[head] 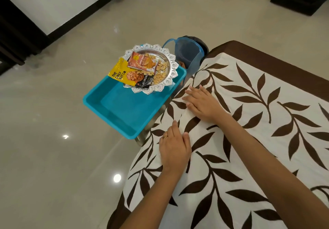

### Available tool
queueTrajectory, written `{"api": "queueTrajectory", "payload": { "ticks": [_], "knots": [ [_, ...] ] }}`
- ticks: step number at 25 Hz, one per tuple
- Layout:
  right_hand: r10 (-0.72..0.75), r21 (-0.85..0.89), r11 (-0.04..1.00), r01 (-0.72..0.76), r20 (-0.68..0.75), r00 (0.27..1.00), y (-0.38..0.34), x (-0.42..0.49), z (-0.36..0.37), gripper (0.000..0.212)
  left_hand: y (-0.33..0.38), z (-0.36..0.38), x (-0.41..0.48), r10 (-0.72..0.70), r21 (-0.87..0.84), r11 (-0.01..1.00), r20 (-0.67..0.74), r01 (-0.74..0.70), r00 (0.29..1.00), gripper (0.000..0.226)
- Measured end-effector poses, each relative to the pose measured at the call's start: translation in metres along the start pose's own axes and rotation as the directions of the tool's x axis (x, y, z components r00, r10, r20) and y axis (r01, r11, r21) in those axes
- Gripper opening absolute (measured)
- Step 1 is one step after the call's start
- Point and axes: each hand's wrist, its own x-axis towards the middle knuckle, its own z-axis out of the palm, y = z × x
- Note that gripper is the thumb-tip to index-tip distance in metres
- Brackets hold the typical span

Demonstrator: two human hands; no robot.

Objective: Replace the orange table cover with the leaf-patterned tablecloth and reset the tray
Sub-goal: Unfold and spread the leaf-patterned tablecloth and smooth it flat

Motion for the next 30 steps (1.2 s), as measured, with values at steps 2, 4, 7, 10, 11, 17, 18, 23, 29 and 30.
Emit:
{"api": "queueTrajectory", "payload": {
  "ticks": [2,4,7,10,11,17,18,23,29,30],
  "knots": [
    [-0.004,-0.019,1.000,0.004,0.007,1.000,-0.001,-0.001,0.000,0.064,-0.015,-0.004,-0.015,-0.004,-0.002,1.000,0.015,0.004,1.000,0.056],
    [0.015,-0.020,1.000,-0.015,0.005,1.000,-0.002,-0.001,-0.002,0.057,-0.039,-0.010,-0.041,-0.022,-0.015,1.000,0.039,0.023,0.999,0.058],
    [0.034,-0.033,0.999,-0.033,0.022,0.999,-0.008,-0.003,-0.005,0.057,-0.074,-0.022,-0.092,-0.074,0.007,0.997,0.032,0.073,0.997,0.059],
    [0.147,-0.152,0.979,-0.138,0.054,0.988,-0.018,-0.006,-0.008,0.057,-0.106,-0.031,-0.137,-0.093,0.078,0.993,-0.009,0.093,0.996,0.052],
    [0.215,-0.203,0.958,-0.201,0.044,0.976,-0.028,-0.007,-0.011,0.056,-0.116,-0.034,-0.148,-0.097,0.084,0.992,-0.022,0.099,0.995,0.051],
    [0.115,0.078,0.991,-0.107,-0.113,0.987,-0.214,-0.106,0.024,0.053,-0.149,-0.053,-0.194,-0.145,0.005,0.989,-0.009,0.145,0.989,0.055],
    [0.051,0.052,0.998,-0.047,-0.097,0.994,-0.249,-0.137,0.040,0.054,-0.157,-0.055,-0.201,-0.147,-0.019,0.989,0.001,0.147,0.989,0.054],
    [0.234,0.146,0.966,-0.213,-0.142,0.962,-0.338,-0.243,0.104,0.058,-0.176,-0.066,-0.228,-0.252,-0.222,0.941,0.043,0.255,0.967,0.046],
    [0.540,0.110,0.842,-0.528,-0.186,0.821,-0.353,-0.297,0.126,0.060,-0.140,-0.047,-0.253,0.420,0.004,0.906,0.109,-0.423,0.901,0.054],
    [0.569,0.108,0.823,-0.558,-0.172,0.804,-0.351,-0.307,0.128,0.060,-0.144,-0.041,-0.253,0.428,0.024,0.900,0.138,-0.435,0.893,0.056]
  ]
}}
